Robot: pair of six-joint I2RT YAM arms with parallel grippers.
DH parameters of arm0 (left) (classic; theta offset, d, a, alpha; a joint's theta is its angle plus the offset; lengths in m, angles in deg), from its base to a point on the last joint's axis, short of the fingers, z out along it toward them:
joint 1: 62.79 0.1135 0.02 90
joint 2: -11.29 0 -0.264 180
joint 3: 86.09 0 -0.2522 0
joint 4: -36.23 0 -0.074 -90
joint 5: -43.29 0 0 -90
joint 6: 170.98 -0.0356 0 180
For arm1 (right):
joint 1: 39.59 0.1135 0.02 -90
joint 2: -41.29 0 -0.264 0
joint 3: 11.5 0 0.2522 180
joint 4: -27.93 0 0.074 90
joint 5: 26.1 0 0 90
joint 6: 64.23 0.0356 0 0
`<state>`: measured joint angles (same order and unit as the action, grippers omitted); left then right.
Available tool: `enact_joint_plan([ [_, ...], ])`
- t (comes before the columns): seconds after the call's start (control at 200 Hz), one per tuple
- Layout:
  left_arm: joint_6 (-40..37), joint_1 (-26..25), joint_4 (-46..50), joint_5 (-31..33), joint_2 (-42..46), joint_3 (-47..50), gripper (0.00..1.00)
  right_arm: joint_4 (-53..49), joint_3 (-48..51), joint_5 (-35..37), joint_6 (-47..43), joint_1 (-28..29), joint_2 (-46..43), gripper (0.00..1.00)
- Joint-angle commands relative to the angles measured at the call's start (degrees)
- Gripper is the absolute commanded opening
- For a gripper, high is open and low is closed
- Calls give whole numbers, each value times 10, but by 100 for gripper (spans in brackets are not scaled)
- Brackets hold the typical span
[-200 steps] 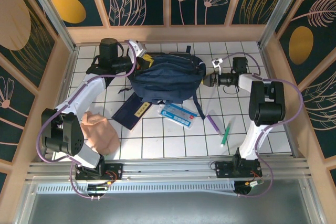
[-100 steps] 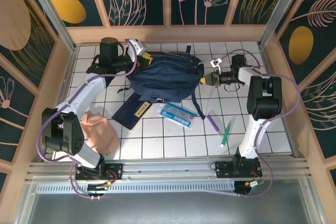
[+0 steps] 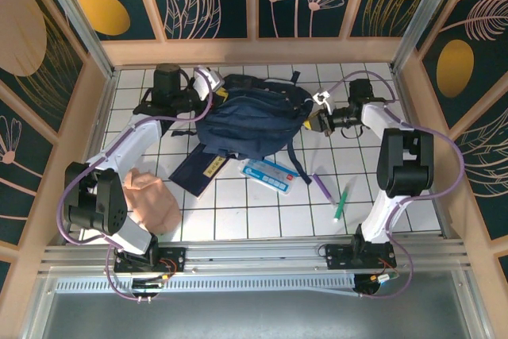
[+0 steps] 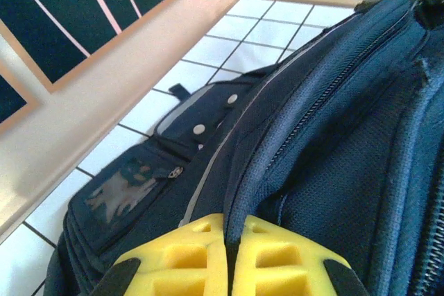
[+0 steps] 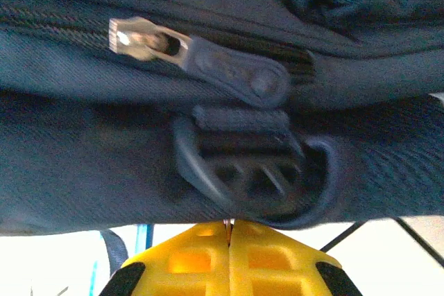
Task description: Pack books, pencil case, and school supplies into a backpack
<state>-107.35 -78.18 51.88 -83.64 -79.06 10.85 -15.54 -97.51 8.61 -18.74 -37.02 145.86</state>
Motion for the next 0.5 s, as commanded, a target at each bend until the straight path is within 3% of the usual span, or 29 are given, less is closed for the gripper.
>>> enact_joint_plan([
  [0.0,-34,-1,-11,55,11,29,0,-38,2,52,-27,38,-44,0],
  [0.285,13,0,-4,186,-2,28,0,-80,-1,30,-37,68,-96,0],
  [0.405,44,-4,-12,164,-4,25,0,-36,13,27,-7,104,-118,0],
  [0.495,51,-17,-31,170,-1,40,0,21,33,76,25,165,-122,0],
])
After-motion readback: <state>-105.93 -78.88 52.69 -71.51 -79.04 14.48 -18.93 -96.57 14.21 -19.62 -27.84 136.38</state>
